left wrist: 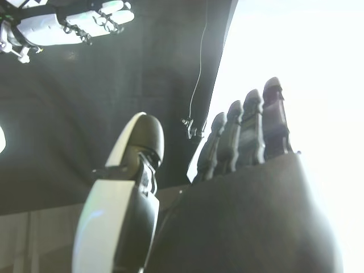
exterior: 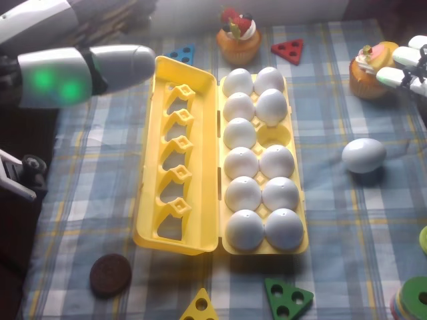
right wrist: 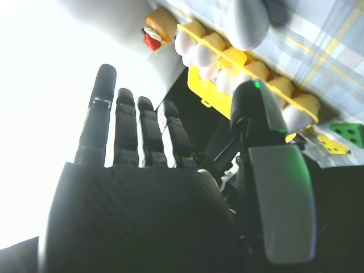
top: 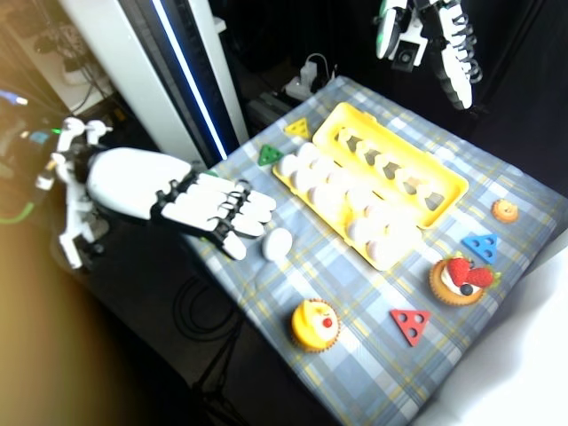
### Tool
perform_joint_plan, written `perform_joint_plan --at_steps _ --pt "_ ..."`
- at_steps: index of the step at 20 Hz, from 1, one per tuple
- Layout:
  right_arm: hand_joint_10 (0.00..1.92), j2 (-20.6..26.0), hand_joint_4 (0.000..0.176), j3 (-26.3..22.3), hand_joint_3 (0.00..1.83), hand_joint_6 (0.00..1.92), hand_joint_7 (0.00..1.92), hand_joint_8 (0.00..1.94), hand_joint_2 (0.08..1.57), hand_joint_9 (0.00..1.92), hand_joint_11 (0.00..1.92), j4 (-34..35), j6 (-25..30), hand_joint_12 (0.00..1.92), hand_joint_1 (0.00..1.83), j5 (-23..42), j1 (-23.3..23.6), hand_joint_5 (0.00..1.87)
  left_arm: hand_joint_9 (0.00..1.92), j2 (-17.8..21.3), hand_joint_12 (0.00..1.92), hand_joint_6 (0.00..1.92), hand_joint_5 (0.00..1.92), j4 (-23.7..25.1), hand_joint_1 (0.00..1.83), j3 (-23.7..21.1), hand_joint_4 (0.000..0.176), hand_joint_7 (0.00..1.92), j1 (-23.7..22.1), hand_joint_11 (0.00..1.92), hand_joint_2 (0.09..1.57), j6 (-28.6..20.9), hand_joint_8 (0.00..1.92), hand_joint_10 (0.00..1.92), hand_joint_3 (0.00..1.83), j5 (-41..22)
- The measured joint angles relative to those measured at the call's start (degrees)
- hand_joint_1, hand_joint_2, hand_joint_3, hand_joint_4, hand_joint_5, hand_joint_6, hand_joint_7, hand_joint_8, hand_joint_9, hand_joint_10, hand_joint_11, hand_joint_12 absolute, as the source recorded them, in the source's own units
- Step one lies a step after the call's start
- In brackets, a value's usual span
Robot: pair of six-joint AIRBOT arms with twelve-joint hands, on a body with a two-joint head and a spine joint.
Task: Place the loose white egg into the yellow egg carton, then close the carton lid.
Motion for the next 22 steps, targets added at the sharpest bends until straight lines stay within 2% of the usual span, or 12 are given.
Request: perform_joint_plan --at_steps 3,4,7,10,12,14,15,17,19,20,21,22 --pt "0.04 -1.2 0.000 0.7 0.00 0.00 0.05 0.00 1.25 0.09 0.00 0.0 0.0 0.75 0.73 -1.3 0.5 0.00 0.00 -1.5 0.06 0.00 0.00 0.1 0.36 0.2 0.023 0.00 -0.1 0.00 1.36 0.0 0.00 0.00 0.00 -0.1" --pt "0.04 -1.8 0.000 1.2 0.00 0.00 0.07 0.01 1.26 0.09 0.00 0.2 0.0 0.77 0.71 -2.4 1.0 0.00 0.00 -1.5 0.01 0.00 0.00 0.2 0.35 0.2 0.030 0.00 -0.1 0.00 1.36 0.0 0.00 0.00 0.00 0.1" --pt "0.07 -4.3 0.000 3.3 0.00 0.00 0.17 0.04 1.25 0.12 0.00 0.5 0.0 0.66 0.79 -5.8 2.8 0.00 0.00 -1.5 0.00 0.00 0.00 -0.1 0.31 0.2 0.028 0.00 -0.3 0.00 1.36 0.0 0.00 0.00 0.00 -0.3" --pt "0.58 -7.0 0.000 5.0 0.00 0.04 0.24 0.08 1.23 0.00 0.00 0.2 0.0 1.17 0.74 -9.9 5.2 0.05 0.00 -1.0 0.00 0.00 0.00 0.0 0.35 0.0 0.017 0.00 -0.3 0.00 1.34 0.0 0.00 0.00 0.00 -1.0" --pt "0.50 -8.7 0.000 6.7 0.00 0.07 0.20 0.07 1.20 0.00 0.00 0.2 0.0 1.23 0.79 -12.6 6.4 0.04 0.00 -0.3 0.00 0.00 0.00 0.0 0.34 -0.1 0.032 0.00 -0.3 0.00 1.34 0.0 0.00 0.00 0.00 -2.2" --pt "0.47 -10.6 0.000 8.5 0.00 0.08 0.18 0.05 1.22 0.00 0.00 0.3 0.0 1.18 0.81 -15.5 7.6 0.05 0.00 -0.1 0.00 0.00 0.00 -0.2 0.33 -0.2 0.030 0.00 -0.2 0.00 1.34 0.0 0.00 0.00 0.00 -3.0" --pt "0.39 -11.1 0.000 8.9 0.00 0.09 0.15 0.02 1.23 0.00 0.00 0.4 0.0 1.06 0.85 -16.3 8.0 0.05 0.00 -0.1 0.00 0.00 0.00 -0.1 0.36 -0.3 0.049 0.00 0.0 0.00 1.34 0.0 0.00 0.00 0.00 -3.1" --pt "0.38 -13.0 0.000 10.2 0.00 0.10 0.20 0.03 1.18 0.03 0.00 0.3 0.0 1.08 0.99 -18.3 9.1 0.11 0.00 -0.1 0.00 0.00 0.00 0.4 0.39 -0.4 0.022 0.00 0.0 0.00 1.35 0.0 0.00 0.00 0.00 -3.4" --pt "0.36 -13.8 0.000 10.8 0.00 0.10 0.26 0.02 1.17 0.08 0.00 0.2 0.0 1.08 0.95 -19.5 9.5 0.19 0.00 -0.1 0.00 0.00 0.00 0.1 0.40 -0.4 0.019 0.00 0.0 0.00 1.35 0.0 0.00 0.00 0.00 -3.5" --pt "0.38 -14.4 0.000 11.4 0.01 0.11 0.31 0.03 1.20 0.14 0.00 0.4 0.0 1.20 0.95 -19.9 9.6 0.23 0.00 -0.1 0.00 0.00 0.00 -0.1 0.38 -0.4 0.018 0.00 0.0 0.00 1.35 0.0 0.00 0.00 0.00 -3.5" --pt "0.67 -14.9 0.000 11.8 0.01 0.18 0.42 0.07 1.23 0.13 0.00 0.3 0.0 1.43 0.96 -20.5 10.0 0.31 0.00 -0.1 0.00 0.00 0.00 0.0 0.42 -0.4 0.012 0.00 0.0 0.00 1.35 0.0 0.00 0.00 0.00 -3.6" --pt "0.96 -15.5 0.000 12.5 0.00 0.39 0.51 0.26 1.25 0.16 0.00 0.3 0.0 1.58 0.98 -20.9 10.2 0.35 0.00 -0.1 0.00 0.00 0.00 0.0 0.42 -0.4 0.003 0.00 0.2 0.00 1.34 0.0 0.00 0.00 0.00 -3.8"
